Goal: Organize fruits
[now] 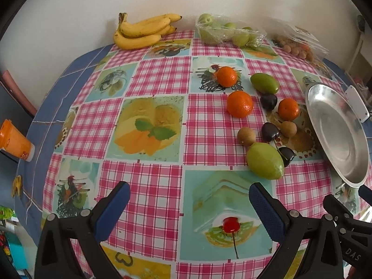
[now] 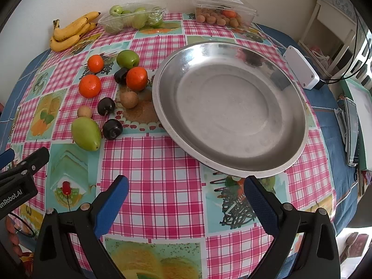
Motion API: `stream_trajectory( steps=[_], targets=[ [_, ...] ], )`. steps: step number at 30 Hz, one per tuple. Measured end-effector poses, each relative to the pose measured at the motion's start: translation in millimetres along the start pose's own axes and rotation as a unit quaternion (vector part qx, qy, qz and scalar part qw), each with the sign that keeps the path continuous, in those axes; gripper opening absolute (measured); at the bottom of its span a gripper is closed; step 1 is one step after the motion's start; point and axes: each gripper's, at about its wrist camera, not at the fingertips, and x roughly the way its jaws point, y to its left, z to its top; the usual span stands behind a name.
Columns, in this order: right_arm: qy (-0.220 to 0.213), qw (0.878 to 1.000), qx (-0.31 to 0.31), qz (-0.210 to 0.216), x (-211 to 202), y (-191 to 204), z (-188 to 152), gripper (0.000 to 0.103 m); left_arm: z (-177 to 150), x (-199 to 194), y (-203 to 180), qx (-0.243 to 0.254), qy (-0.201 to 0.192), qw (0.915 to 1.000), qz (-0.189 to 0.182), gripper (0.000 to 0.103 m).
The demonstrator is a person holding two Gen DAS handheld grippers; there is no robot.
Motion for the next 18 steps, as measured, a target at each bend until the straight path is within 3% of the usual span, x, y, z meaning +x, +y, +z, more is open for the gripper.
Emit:
stream_trajectory(
  steps=[18],
  targets=[
    [0.002, 1.0, 0.0, -0.001, 1.4, 1.1, 0.7, 0.099, 2.0, -3.2, -1.5, 0.005, -0.013, 0.9994, -0.03, 0.103]
  ],
)
